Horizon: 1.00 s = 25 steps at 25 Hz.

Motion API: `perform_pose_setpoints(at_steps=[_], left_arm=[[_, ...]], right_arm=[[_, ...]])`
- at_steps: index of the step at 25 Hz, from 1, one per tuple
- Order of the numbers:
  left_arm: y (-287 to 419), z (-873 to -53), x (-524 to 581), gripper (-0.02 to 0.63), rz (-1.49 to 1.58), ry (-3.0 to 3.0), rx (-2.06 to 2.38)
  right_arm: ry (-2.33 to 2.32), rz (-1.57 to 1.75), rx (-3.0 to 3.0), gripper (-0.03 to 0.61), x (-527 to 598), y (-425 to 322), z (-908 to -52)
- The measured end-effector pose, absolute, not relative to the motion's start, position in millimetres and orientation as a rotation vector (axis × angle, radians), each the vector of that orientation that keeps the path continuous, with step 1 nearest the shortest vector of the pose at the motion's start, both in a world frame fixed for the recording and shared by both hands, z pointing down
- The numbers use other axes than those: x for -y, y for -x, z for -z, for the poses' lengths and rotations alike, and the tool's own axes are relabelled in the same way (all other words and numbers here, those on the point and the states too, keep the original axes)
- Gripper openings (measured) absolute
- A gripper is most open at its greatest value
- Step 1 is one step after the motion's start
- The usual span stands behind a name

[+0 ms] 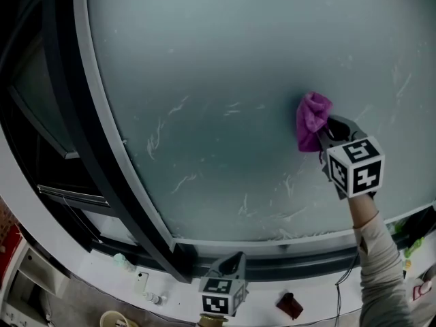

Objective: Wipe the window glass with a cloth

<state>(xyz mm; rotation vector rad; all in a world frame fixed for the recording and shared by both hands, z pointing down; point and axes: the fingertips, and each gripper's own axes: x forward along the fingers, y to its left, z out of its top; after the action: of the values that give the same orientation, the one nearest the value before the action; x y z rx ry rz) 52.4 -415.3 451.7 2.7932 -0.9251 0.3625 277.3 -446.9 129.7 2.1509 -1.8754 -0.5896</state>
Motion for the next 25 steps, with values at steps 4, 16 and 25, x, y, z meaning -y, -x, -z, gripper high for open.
perform_pose_setpoints(at_steps=[4, 16, 25], left_arm=[[-57, -451, 412, 0.005, -0.356, -2.8, 0.913], [-54, -454, 404, 0.005, -0.379, -2.789, 0.905], [-37, -451, 408, 0.005, -0.352, -2.769, 0.979]], right_arm=[[-2.195, 0.566, 1.832, 0.052, 435, -297, -134], [-2.18, 0.585, 1.876, 0.052, 417, -281, -139], [-2.051, 0.593, 2.059, 0.052, 429, -216, -157]])
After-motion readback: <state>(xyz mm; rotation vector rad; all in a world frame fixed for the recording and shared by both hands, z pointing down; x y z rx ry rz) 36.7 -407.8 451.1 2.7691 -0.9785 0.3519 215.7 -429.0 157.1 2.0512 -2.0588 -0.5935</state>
